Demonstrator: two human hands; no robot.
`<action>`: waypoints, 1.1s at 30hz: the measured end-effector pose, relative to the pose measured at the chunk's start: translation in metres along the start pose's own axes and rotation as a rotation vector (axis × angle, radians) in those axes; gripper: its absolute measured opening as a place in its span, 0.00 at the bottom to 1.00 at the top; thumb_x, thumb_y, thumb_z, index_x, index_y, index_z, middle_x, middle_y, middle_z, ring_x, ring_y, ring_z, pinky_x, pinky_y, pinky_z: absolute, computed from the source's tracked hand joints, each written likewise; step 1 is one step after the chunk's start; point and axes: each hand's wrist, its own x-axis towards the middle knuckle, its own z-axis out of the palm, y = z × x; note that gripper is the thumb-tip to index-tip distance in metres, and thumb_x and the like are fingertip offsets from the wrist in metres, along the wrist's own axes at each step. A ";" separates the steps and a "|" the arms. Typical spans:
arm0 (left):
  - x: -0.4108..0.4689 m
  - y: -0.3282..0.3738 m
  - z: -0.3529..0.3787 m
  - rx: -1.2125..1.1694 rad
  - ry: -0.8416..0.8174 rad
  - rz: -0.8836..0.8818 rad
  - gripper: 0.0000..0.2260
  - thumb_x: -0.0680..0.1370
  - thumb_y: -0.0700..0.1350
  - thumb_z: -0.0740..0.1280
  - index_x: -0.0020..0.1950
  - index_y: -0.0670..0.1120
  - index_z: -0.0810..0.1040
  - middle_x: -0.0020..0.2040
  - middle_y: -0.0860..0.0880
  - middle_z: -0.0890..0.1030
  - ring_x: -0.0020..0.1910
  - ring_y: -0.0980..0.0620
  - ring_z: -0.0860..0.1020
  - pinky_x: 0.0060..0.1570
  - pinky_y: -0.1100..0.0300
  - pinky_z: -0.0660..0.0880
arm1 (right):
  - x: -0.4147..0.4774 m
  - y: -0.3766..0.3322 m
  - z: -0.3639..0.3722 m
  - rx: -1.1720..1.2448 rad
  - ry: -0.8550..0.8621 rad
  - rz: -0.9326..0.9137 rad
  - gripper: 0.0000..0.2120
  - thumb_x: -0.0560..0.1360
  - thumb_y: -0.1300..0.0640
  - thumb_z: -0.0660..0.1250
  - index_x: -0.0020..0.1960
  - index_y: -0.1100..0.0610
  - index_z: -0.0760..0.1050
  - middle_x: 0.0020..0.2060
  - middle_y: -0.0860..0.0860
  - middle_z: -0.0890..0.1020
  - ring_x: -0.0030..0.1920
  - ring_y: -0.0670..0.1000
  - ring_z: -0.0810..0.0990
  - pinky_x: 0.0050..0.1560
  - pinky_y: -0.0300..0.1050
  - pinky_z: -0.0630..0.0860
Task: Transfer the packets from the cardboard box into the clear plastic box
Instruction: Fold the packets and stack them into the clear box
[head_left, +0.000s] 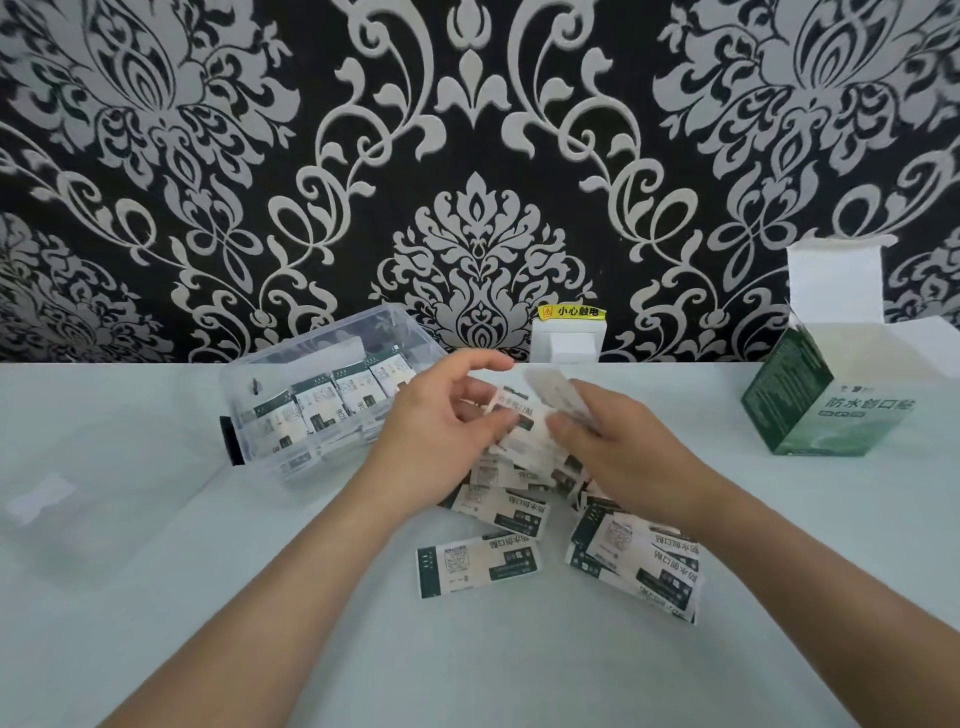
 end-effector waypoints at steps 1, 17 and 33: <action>-0.001 0.002 0.000 -0.013 -0.027 -0.031 0.17 0.73 0.38 0.73 0.54 0.59 0.77 0.44 0.53 0.84 0.42 0.52 0.82 0.45 0.57 0.81 | 0.000 0.000 0.000 0.074 0.006 0.028 0.07 0.82 0.56 0.58 0.53 0.54 0.75 0.43 0.50 0.81 0.43 0.50 0.80 0.43 0.47 0.77; -0.008 0.010 0.014 -0.476 0.049 -0.128 0.12 0.75 0.39 0.70 0.56 0.51 0.81 0.50 0.40 0.82 0.44 0.49 0.82 0.48 0.52 0.80 | -0.004 0.000 0.014 -0.090 -0.101 -0.176 0.21 0.76 0.37 0.56 0.60 0.50 0.70 0.45 0.44 0.78 0.44 0.43 0.76 0.44 0.42 0.72; -0.023 0.001 0.021 0.526 -0.072 0.623 0.32 0.64 0.53 0.76 0.66 0.54 0.71 0.69 0.50 0.64 0.62 0.50 0.71 0.48 0.51 0.78 | -0.018 -0.030 0.007 0.787 -0.313 0.238 0.13 0.77 0.68 0.54 0.42 0.59 0.75 0.30 0.52 0.79 0.34 0.47 0.81 0.34 0.42 0.76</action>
